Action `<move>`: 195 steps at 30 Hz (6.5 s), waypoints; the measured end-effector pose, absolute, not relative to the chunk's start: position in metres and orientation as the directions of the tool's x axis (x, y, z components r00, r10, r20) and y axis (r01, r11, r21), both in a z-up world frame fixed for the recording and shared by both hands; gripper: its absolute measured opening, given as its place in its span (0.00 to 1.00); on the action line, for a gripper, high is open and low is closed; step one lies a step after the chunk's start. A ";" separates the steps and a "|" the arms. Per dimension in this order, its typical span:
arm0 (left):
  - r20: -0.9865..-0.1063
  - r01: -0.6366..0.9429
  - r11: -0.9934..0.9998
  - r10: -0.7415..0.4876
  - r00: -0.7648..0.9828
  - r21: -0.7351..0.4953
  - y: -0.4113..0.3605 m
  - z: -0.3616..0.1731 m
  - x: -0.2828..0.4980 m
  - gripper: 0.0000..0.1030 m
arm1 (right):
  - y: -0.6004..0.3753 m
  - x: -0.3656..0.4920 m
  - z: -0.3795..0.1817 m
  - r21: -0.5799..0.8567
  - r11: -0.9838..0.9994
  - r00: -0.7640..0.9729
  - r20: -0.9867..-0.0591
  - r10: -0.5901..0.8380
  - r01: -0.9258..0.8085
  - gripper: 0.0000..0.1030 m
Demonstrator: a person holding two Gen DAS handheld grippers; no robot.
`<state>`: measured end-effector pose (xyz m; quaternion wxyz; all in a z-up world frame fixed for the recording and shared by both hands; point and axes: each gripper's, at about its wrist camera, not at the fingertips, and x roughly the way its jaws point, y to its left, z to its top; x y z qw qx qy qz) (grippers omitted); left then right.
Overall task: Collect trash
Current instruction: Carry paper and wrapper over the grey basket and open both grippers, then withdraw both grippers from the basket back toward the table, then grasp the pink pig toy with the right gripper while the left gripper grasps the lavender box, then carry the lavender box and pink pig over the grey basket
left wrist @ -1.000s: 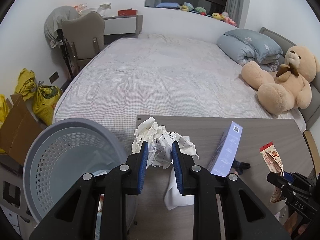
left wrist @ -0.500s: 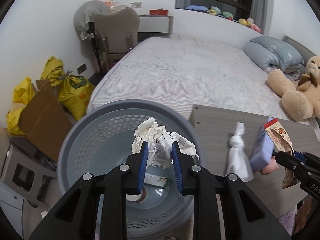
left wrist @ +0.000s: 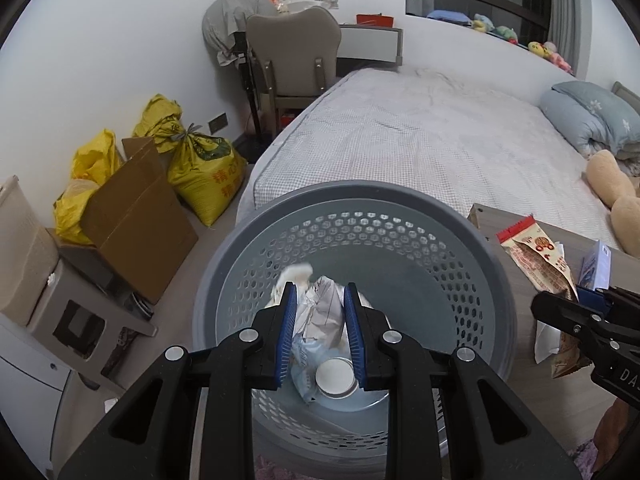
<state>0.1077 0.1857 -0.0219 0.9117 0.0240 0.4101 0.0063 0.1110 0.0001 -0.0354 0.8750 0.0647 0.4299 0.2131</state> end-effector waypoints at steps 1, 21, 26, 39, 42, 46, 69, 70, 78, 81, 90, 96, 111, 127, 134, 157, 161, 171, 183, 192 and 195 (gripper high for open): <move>-0.751 0.002 0.999 0.034 0.659 0.047 0.187 -0.023 0.109 0.23 | 0.003 0.114 -0.035 0.301 0.898 0.536 -0.724 0.435 -0.321 0.31; -0.761 -0.076 0.996 0.085 0.643 0.047 0.204 -0.027 0.107 0.54 | 0.036 0.132 -0.040 0.270 0.884 0.523 -0.726 0.447 -0.381 0.53; -0.751 -0.115 0.991 0.129 0.648 0.071 0.209 -0.027 0.102 0.68 | 0.034 0.129 -0.038 0.263 0.891 0.537 -0.722 0.437 -0.371 0.53; -0.709 -0.161 0.982 0.181 0.681 0.096 0.208 -0.015 0.085 0.94 | 0.032 0.114 -0.032 0.238 0.904 0.567 -0.714 0.410 -0.354 0.58; -0.710 -0.165 0.982 0.184 0.680 0.097 0.207 -0.014 0.084 0.94 | 0.028 0.109 -0.030 0.232 0.911 0.580 -0.710 0.399 -0.342 0.59; -0.706 -0.161 0.982 0.180 0.685 0.094 0.205 -0.012 0.080 0.94 | 0.023 0.103 -0.028 0.219 0.921 0.594 -0.710 0.378 -0.324 0.59; -0.718 -0.008 0.999 0.040 0.695 0.048 0.139 -0.023 0.048 0.94 | -0.092 0.027 -0.023 0.124 0.991 0.702 -0.702 0.120 -0.046 0.60; -0.718 0.000 0.999 0.032 0.695 0.045 0.136 -0.023 0.047 0.94 | -0.100 0.023 -0.024 0.122 0.992 0.703 -0.703 0.105 -0.027 0.60; -0.717 0.072 0.996 -0.018 0.697 0.044 0.106 -0.025 0.034 0.94 | -0.143 0.005 -0.043 0.098 0.993 0.683 -0.730 0.024 0.070 0.60; -0.722 0.089 0.995 -0.036 0.691 0.036 0.100 -0.027 0.032 0.94 | -0.148 0.006 -0.057 0.103 0.992 0.655 -0.755 0.028 0.076 0.60; -0.726 0.101 0.994 -0.036 0.686 0.046 0.095 -0.029 0.032 0.94 | -0.135 0.023 -0.074 0.106 0.994 0.631 -0.774 0.061 0.034 0.60; -0.729 0.104 0.994 -0.038 0.683 0.046 0.094 -0.030 0.033 0.94 | -0.130 0.040 -0.083 0.079 0.997 0.612 -0.790 0.045 0.028 0.60; -0.738 0.123 0.992 -0.060 0.672 0.032 0.089 -0.031 0.035 0.94 | -0.124 0.055 -0.094 0.065 0.998 0.591 -0.805 0.048 0.008 0.49; -0.735 0.234 0.971 -0.123 0.667 0.051 0.036 -0.026 0.039 0.94 | -0.165 0.011 -0.069 0.155 0.986 0.636 -0.767 0.079 0.065 0.49; -0.722 0.317 0.947 -0.179 0.669 0.059 -0.019 -0.021 0.057 0.94 | -0.207 -0.023 -0.063 0.213 0.970 0.671 -0.737 0.078 0.121 0.49; -0.817 0.464 0.876 -0.167 0.553 0.135 -0.132 -0.062 0.126 0.78 | -0.265 -0.031 -0.095 0.381 0.911 0.669 -0.719 0.186 0.156 0.49; -0.827 0.462 0.879 -0.170 0.536 0.118 -0.135 -0.067 0.131 0.74 | -0.266 -0.034 -0.097 0.391 0.907 0.670 -0.717 0.193 0.156 0.49; -0.845 0.494 0.864 -0.189 0.501 0.099 -0.135 -0.072 0.125 0.52 | -0.270 -0.036 -0.094 0.396 0.904 0.682 -0.707 0.188 0.162 0.49; -0.853 0.525 0.849 -0.230 0.468 0.059 -0.136 -0.073 0.118 0.29 | -0.271 -0.035 -0.089 0.394 0.906 0.688 -0.702 0.187 0.155 0.49; -0.834 0.513 0.858 -0.275 0.478 0.011 -0.129 -0.054 0.107 0.29 | -0.272 -0.040 -0.086 0.393 0.906 0.695 -0.695 0.182 0.155 0.49; -0.820 0.487 0.873 -0.266 0.506 0.017 -0.121 -0.041 0.104 0.29 | -0.269 -0.041 -0.082 0.388 0.909 0.699 -0.692 0.180 0.150 0.49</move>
